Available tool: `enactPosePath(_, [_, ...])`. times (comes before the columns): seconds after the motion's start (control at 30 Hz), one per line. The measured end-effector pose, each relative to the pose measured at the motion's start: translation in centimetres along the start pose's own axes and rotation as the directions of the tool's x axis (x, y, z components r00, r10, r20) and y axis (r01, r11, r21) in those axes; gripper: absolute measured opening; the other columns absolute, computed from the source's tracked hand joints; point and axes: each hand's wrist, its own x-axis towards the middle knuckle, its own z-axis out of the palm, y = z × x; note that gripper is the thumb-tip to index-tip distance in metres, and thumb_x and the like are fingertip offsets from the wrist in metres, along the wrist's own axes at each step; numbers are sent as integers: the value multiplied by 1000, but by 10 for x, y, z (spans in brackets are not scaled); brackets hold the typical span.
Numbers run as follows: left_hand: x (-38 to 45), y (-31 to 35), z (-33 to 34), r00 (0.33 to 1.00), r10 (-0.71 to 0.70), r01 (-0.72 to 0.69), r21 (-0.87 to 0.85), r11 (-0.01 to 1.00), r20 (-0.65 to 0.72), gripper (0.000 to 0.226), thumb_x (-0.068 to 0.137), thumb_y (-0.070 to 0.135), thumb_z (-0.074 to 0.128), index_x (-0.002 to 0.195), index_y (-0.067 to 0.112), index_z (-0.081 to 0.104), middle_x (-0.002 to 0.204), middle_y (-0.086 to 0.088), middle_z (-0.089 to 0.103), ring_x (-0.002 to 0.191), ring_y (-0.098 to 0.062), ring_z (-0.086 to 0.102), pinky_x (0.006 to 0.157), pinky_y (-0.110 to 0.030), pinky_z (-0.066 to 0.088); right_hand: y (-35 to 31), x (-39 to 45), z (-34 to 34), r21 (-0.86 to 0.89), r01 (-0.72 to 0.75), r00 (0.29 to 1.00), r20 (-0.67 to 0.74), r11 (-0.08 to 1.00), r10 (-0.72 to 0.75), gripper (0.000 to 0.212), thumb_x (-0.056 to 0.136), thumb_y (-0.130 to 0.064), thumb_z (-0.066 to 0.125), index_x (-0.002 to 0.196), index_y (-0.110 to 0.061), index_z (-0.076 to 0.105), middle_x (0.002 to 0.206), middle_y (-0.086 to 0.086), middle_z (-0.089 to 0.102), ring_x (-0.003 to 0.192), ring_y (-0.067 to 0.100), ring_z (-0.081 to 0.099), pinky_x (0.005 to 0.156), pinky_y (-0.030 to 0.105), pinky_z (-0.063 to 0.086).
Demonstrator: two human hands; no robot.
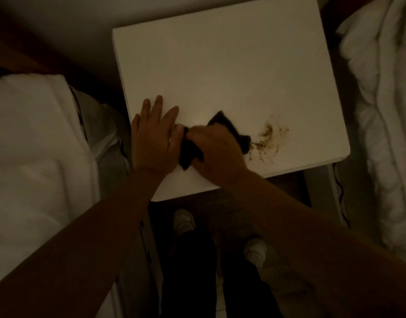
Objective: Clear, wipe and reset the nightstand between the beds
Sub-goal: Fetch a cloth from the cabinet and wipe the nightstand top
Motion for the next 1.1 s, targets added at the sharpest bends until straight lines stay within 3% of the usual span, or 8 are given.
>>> enactPosePath(0.13, [-2, -1, -1, 997, -24, 13, -145, 989, -74, 65, 95, 49, 19, 136, 11, 52, 149, -16, 39, 142, -34, 27, 112, -53, 24, -17, -9, -4, 293, 44, 996, -91, 955, -18, 23, 69, 3, 68, 92, 0, 68, 91, 14, 69, 83, 24, 61, 81, 32, 46])
enactPosePath(0.3, [-6, 4, 3, 999, 3, -1, 53, 999, -36, 63, 97, 52, 18, 142, 16, 43, 155, -13, 30, 144, -32, 20, 114, -50, 19, 15, 12, -78, 686, -215, 851, -219, 695, 478, 40, 74, 2, 58, 111, -12, 59, 100, -10, 62, 85, -4, 61, 79, 24, 55])
enactPosePath(0.37, [-7, 5, 5, 1000, 20, -17, 128, 992, -17, 65, 97, 55, 16, 144, 18, 39, 156, -13, 27, 145, -33, 18, 115, -51, 18, 50, 22, -112, 642, -205, 806, -317, 739, 499, 39, 80, 4, 53, 117, -7, 52, 101, -5, 59, 83, -3, 61, 73, 22, 54])
enactPosePath(0.43, [-7, 4, 6, 999, 35, -32, 159, 987, -15, 67, 96, 57, 15, 145, 18, 38, 156, -14, 26, 145, -34, 18, 114, -53, 18, 95, 23, -136, 481, -329, 784, -341, 812, 519, 42, 88, -5, 50, 131, -6, 46, 119, 6, 57, 105, 10, 59, 91, 31, 51])
enactPosePath(0.57, [-5, 2, 8, 999, 40, -34, 200, 979, -23, 65, 97, 56, 16, 145, 17, 38, 156, -15, 28, 144, -35, 20, 114, -53, 20, 162, 5, -135, -114, -413, 908, -129, 904, 398, 50, 96, -25, 49, 144, -10, 39, 148, 15, 38, 135, 30, 36, 115, 36, 25])
enactPosePath(0.77, [-3, 3, 9, 999, 33, -27, 223, 975, -25, 62, 97, 54, 17, 144, 18, 37, 155, -15, 28, 144, -35, 20, 113, -54, 21, 129, -1, -91, -86, -367, 929, -74, 926, 361, 53, 91, -26, 58, 141, -16, 45, 150, 13, 36, 135, 29, 36, 113, 38, 29])
enactPosePath(1.0, [-6, 6, 9, 999, 4, 4, 181, 984, -40, 54, 100, 44, 24, 144, 17, 39, 155, -15, 29, 144, -35, 20, 114, -51, 18, 29, 2, -31, 343, -205, 975, -4, 917, 220, 43, 81, 1, 66, 124, -2, 61, 134, 22, 53, 123, 33, 50, 109, 33, 32])
enactPosePath(1.1, [-7, 9, 4, 1000, -8, 14, 191, 982, -29, 53, 99, 42, 29, 144, 17, 39, 156, -14, 28, 144, -33, 19, 115, -50, 17, 16, 16, -39, 689, -325, 899, 14, 648, 437, 45, 78, 8, 64, 122, -3, 63, 124, 13, 61, 112, 25, 59, 104, 35, 43])
